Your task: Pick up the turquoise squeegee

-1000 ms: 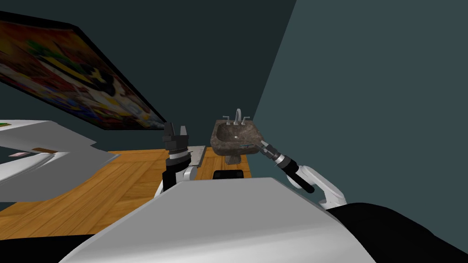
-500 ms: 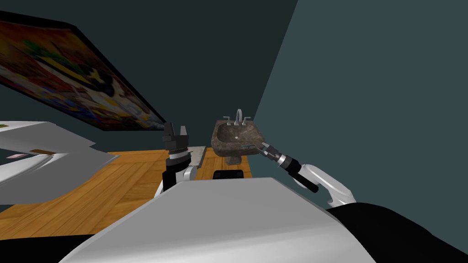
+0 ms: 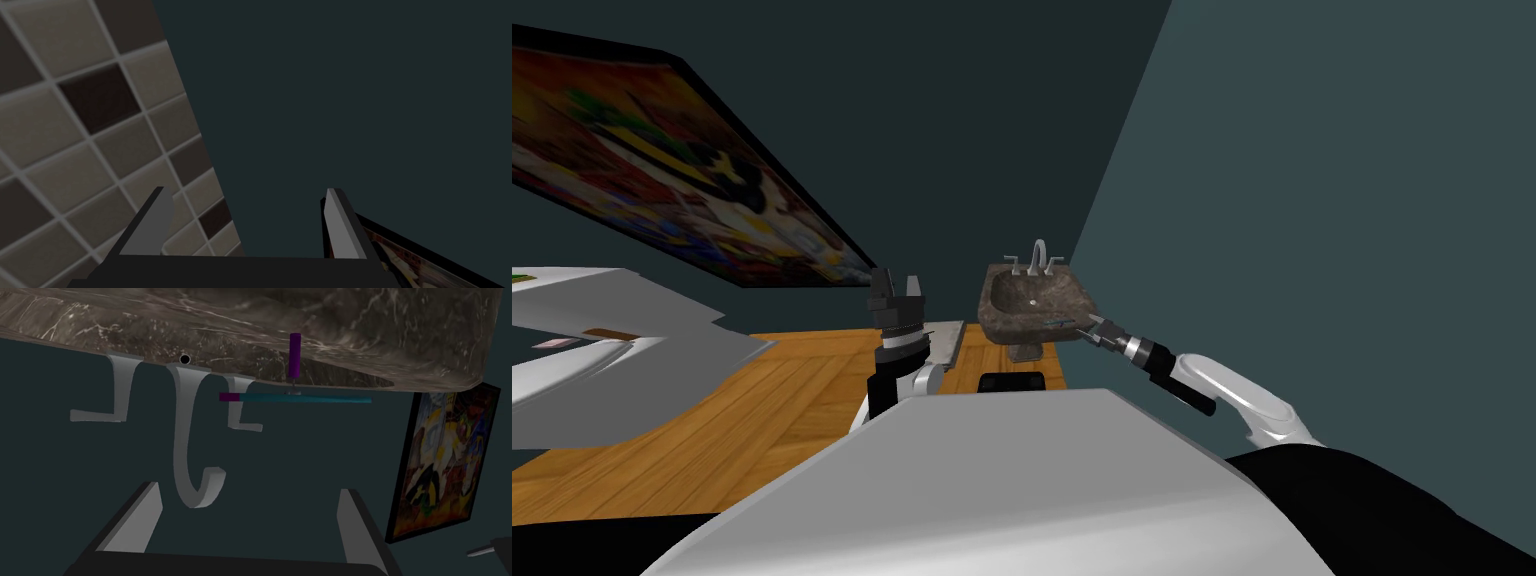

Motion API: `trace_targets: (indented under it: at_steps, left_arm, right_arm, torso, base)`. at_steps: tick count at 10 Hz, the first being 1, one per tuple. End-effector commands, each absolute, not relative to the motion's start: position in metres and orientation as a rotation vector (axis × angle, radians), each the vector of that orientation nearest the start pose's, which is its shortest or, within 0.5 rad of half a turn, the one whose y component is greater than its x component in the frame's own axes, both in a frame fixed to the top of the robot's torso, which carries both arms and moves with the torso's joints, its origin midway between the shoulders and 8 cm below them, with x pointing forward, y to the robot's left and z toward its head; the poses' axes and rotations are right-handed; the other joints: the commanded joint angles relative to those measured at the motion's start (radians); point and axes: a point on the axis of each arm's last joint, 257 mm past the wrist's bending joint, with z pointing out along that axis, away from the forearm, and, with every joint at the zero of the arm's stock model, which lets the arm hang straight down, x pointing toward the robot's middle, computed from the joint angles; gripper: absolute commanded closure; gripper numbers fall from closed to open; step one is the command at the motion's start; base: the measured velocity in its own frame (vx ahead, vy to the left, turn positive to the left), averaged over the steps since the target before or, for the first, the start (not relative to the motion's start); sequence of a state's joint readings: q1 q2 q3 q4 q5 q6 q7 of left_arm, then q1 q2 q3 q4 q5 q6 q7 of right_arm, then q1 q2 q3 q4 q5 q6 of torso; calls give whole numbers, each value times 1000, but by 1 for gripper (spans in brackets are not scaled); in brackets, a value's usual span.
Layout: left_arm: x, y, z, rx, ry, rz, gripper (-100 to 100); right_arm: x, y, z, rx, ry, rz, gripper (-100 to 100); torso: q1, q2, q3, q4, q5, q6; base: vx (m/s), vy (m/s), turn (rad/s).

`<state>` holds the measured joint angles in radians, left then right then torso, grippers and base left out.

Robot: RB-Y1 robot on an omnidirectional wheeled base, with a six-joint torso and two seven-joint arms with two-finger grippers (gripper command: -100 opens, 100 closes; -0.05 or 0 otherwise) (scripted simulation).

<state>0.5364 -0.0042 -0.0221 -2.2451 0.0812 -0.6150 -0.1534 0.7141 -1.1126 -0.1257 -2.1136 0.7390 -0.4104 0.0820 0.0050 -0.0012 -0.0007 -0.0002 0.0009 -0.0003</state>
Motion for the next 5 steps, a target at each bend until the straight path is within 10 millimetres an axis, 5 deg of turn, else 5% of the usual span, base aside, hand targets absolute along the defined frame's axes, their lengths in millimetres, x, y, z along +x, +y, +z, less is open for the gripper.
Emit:
trace_targets:
  at_steps: [1, 5]
  left_arm:
    - [327, 286, 19, -625, 560, -1222, 0]
    - [327, 286, 19, -626, 560, -1222, 0]
  right_arm:
    - [328, -312, -209, -800, 1840, 271, -100]
    - [326, -336, -226, -971, 1882, 156, -100]
  torso:
    - [0, 0, 0, 0, 0, 0]
    - [4, -1, -1, 0, 1, 0]
  base:
    - [31, 111, 15]
    - [30, 99, 12]
